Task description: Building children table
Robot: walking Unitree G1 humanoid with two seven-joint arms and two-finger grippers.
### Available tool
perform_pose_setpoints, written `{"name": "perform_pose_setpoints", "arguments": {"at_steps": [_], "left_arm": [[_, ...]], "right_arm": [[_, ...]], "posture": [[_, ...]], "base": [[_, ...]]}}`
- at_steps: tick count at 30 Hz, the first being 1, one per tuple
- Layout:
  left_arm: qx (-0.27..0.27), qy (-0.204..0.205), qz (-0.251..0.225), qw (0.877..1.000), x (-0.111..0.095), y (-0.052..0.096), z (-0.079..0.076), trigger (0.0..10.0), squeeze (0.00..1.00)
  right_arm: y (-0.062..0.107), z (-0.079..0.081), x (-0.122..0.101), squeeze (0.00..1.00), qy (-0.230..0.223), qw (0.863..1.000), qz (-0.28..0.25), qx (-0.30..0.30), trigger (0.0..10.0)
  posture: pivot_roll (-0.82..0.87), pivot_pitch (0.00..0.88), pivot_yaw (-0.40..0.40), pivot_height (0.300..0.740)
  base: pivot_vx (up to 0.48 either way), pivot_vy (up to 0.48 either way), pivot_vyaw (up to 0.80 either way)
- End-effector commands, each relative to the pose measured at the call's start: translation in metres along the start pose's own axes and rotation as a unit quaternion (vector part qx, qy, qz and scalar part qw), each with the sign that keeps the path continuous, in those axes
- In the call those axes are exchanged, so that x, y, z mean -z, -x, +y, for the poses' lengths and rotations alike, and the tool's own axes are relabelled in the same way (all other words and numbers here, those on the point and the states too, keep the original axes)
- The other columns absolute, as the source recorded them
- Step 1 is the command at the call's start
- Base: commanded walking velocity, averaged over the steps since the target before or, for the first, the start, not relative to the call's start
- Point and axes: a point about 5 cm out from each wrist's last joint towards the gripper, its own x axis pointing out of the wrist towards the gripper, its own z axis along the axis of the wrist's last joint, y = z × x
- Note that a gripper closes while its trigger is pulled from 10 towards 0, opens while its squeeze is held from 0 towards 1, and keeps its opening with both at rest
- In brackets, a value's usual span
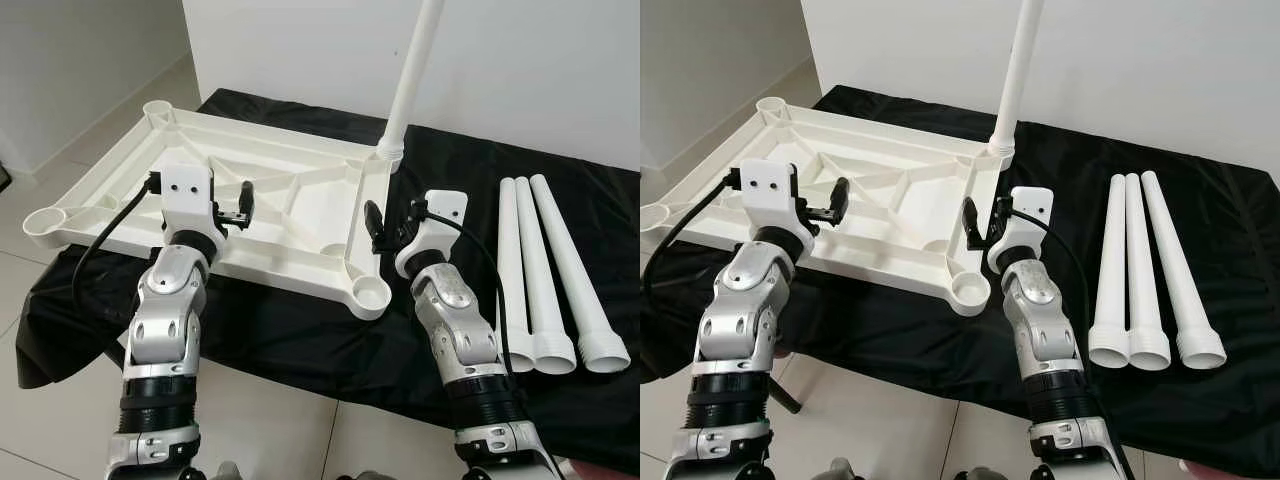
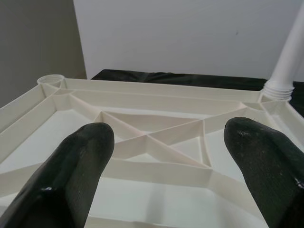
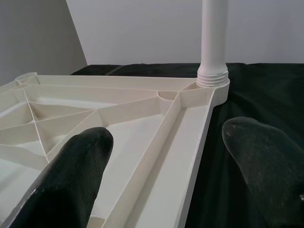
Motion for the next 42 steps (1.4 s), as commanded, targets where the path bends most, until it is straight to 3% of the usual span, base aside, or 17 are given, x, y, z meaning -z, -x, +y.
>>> {"name": "perform_pose_setpoints", "arguments": {"at_steps": [1, 9, 17, 21, 27, 33, 35, 36, 40, 42], "left_arm": [[-0.035, -0.003, -0.013, 0.999, -0.004, 0.003, 0.000, 10.0, 0.00], [-0.006, -0.031, 0.005, 0.999, 0.006, 0.004, -0.008, 10.0, 0.00], [0.057, -0.060, 0.032, 0.996, 0.013, 0.003, -0.028, 10.0, 0.00], [0.103, -0.058, 0.035, 0.992, 0.016, 0.003, -0.045, 10.0, 0.00], [0.155, -0.081, 0.039, 0.984, 0.021, 0.005, -0.058, 10.0, 0.00], [0.157, -0.083, 0.040, 0.983, 0.021, 0.004, -0.059, 10.0, 0.00], [0.165, -0.081, 0.040, 0.982, 0.021, 0.003, -0.061, 10.0, 0.00], [0.177, -0.084, 0.040, 0.980, 0.020, 0.002, -0.064, 10.0, 0.00], [0.191, -0.093, 0.035, 0.977, 0.017, 0.001, -0.066, 10.0, 0.00], [0.201, -0.103, 0.032, 0.974, 0.015, 0.000, -0.067, 10.0, 0.00]], "right_arm": [[0.002, -0.005, -0.001, 0.00, 0.006, 1.000, -0.010, 0.011, 10.0], [-0.002, -0.007, 0.001, 0.00, 0.051, 0.998, -0.022, 0.022, 10.0], [-0.017, -0.028, 0.002, 0.00, 0.072, 0.992, 0.013, 0.104, 10.0], [-0.026, -0.042, -0.003, 0.00, 0.109, 0.982, 0.014, 0.152, 10.0], [-0.031, -0.054, -0.008, 0.00, 0.108, 0.978, 0.013, 0.180, 10.0], [-0.030, -0.061, -0.006, 0.00, 0.110, 0.973, 0.019, 0.202, 10.0], [-0.028, -0.069, -0.003, 0.00, 0.117, 0.967, 0.027, 0.226, 10.0], [-0.024, -0.081, -0.001, 0.00, 0.122, 0.957, 0.040, 0.262, 10.0], [-0.022, -0.088, 0.002, 0.00, 0.118, 0.950, 0.054, 0.285, 10.0], [-0.020, -0.098, 0.003, 0.00, 0.126, 0.935, 0.068, 0.325, 10.0]], "posture": [[0.00, 0.000, -0.044, 0.740], [0.01, 0.000, -0.045, 0.740], [0.01, 0.000, -0.045, 0.740], [0.01, 0.000, -0.045, 0.740], [0.00, 0.000, -0.041, 0.740], [0.00, 0.000, -0.040, 0.740], [-0.01, 0.000, -0.037, 0.740], [-0.01, 0.000, -0.035, 0.740], [-0.02, 0.000, -0.032, 0.740], [-0.02, 0.000, -0.029, 0.740]], "base": [[0.000, 0.000, 0.00], [0.000, 0.000, 0.00], [0.000, 0.000, 0.00], [0.000, 0.000, 0.00], [0.000, 0.000, 0.00], [0.000, 0.000, 0.00], [0.000, 0.000, 0.00], [0.000, 0.000, 0.00], [0.000, 0.000, 0.00], [0.000, 0.000, 0.00]]}}
